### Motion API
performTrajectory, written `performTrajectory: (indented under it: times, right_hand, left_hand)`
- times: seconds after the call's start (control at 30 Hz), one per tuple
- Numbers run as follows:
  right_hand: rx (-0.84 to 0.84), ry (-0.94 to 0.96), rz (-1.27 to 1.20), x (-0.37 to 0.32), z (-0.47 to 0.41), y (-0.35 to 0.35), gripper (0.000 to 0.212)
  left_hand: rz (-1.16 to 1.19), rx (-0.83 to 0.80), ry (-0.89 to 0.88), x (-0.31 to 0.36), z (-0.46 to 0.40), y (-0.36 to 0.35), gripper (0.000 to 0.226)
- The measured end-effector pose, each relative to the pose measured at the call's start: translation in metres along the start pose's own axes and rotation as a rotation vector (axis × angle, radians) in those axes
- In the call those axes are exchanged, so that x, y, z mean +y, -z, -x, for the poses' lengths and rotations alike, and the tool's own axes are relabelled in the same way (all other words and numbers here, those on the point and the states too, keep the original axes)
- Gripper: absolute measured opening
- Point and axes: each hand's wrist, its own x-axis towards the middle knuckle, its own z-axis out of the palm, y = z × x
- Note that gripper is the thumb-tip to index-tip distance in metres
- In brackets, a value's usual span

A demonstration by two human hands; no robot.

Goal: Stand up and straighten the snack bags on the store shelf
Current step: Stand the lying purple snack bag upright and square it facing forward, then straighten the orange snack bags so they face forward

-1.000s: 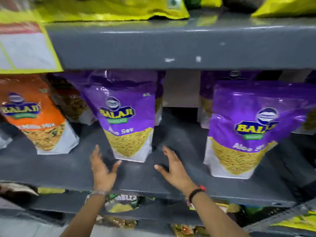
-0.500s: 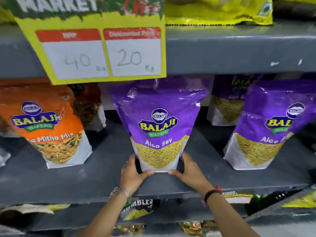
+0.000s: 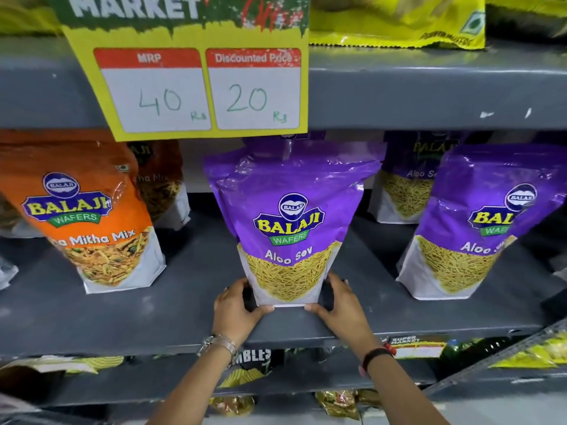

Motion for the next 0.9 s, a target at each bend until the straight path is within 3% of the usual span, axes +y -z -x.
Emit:
performTrajectory:
  times: [0.1,0.17,0.23,0.3,0.37,0.43,0.57,0.7,0.83,0.9]
  right_hand:
    - [-0.005,0.019,-0.043,-0.002,0.002,0.003,0.070]
    - [0.127,0.036,-0.174,-0.004,0.010,0.003,0.075]
    - [0.340,0.068,-0.244,-0.005,0.024,-0.002,0.062]
    - [0.394,0.175,-0.234,-0.012,0.041,-0.012,0.044]
    - [0.263,0.273,-0.206,-0.026,0.050,-0.026,0.030]
    - [0.086,0.364,-0.166,-0.042,0.050,-0.048,0.029]
    - [-0.192,0.444,-0.154,-0.085,0.029,-0.099,0.046]
    - [-0.315,0.296,-0.133,-0.118,-0.010,-0.155,0.076]
    - [-0.312,0.173,-0.172,-0.144,-0.046,-0.197,0.106]
    - [-0.275,0.136,-0.248,-0.160,-0.059,-0.211,0.110]
  left_hand:
    - [0.037,-0.022,-0.006,-0.001,0.000,0.000,0.064]
    - [0.107,-0.033,-0.007,0.002,0.004,0.003,0.068]
    - [0.197,0.010,-0.010,-0.001,0.013,0.007,0.075]
    - [0.224,0.119,-0.002,-0.010,0.026,0.016,0.076]
    - [0.169,0.209,0.007,-0.019,0.036,0.029,0.073]
    - [0.076,0.279,0.038,-0.036,0.044,0.050,0.070]
    - [-0.052,0.361,0.074,-0.075,0.047,0.106,0.059]
    - [-0.072,0.450,0.162,-0.122,0.031,0.165,0.062]
    - [-0.070,0.276,0.174,-0.165,-0.005,0.201,0.092]
    - [-0.012,0.134,0.142,-0.178,-0.027,0.216,0.105]
